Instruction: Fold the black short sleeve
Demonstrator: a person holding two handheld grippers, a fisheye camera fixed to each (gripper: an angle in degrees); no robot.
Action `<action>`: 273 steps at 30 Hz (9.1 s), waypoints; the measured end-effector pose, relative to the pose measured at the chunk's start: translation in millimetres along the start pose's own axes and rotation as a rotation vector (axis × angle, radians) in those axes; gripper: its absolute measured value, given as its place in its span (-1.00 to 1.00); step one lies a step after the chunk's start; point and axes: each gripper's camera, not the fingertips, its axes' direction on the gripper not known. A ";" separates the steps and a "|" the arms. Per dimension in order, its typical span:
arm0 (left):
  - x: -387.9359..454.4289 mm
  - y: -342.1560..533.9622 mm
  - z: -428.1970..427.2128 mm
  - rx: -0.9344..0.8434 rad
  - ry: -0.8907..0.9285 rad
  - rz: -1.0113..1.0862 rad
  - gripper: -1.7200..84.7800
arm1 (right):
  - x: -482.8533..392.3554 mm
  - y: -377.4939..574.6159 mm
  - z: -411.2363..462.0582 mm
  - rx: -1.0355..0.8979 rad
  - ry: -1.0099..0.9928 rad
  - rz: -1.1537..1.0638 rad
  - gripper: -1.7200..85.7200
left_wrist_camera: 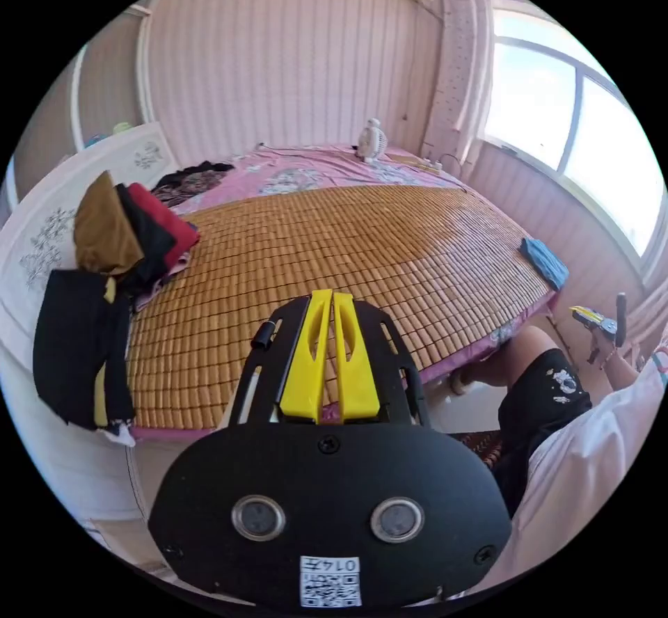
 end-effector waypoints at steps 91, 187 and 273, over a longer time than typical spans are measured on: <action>-113.0 55.0 65.4 -0.115 0.171 -0.178 -0.72 | -342.6 -216.2 76.3 -0.251 -0.774 -0.343 -0.90; 14.8 43.9 -619.5 1.166 0.168 0.204 -0.97 | 160.7 -101.9 -544.0 1.108 -0.836 -0.370 -0.94; -97.3 -145.4 122.6 -0.395 0.221 -0.030 -0.83 | -29.6 -309.0 120.0 -0.351 -0.491 -0.122 -0.83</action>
